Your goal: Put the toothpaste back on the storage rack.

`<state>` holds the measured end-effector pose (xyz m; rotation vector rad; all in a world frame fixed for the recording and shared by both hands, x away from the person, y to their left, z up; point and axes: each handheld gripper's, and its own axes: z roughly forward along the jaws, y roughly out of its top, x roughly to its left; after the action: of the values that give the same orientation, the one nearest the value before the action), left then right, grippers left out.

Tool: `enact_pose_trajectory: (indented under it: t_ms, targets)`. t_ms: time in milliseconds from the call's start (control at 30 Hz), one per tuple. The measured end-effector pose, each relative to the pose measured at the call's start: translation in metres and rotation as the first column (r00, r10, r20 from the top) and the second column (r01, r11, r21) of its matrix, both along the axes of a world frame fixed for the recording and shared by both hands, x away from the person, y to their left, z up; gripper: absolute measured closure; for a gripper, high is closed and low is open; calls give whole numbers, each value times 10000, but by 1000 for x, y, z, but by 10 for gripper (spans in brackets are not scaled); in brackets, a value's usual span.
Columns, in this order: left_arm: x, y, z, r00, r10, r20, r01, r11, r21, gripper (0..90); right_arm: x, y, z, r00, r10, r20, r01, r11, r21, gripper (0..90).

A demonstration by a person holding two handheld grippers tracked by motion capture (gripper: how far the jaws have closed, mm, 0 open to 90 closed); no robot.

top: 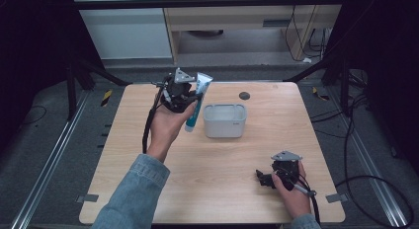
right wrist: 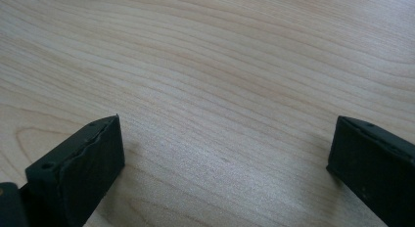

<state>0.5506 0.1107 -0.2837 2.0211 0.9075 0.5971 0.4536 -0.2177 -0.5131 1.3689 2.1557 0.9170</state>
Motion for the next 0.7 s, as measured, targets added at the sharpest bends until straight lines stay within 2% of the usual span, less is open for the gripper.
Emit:
enact_pose_trajectory:
  t_ms: [33, 100, 467, 567, 700]
  targets:
    - [0, -2, 0, 9999, 157, -40, -158, 9997, -202, 792, 0, 0, 0, 10000, -3, -9, 3, 10000, 6, 3]
    - [-2, -6, 0, 9998, 190, 29, -189, 9993, -311, 792, 0, 0, 0, 10000, -1, -9, 1, 10000, 4, 4]
    - [-3, -27, -2, 9996, -78, 275, 84, 9997, -211, 791, 0, 0, 0, 10000, 1, -12, -1, 10000, 1, 3]
    - [1, -34, -2, 9993, -253, 258, 257, 9996, -143, 791, 0, 0, 0, 10000, -2, -13, 2, 10000, 6, 3]
    - [6, -41, 0, 9991, -307, 303, 316, 9991, -279, 792, 0, 0, 0, 10000, 24, -3, -24, 10000, -19, 4]
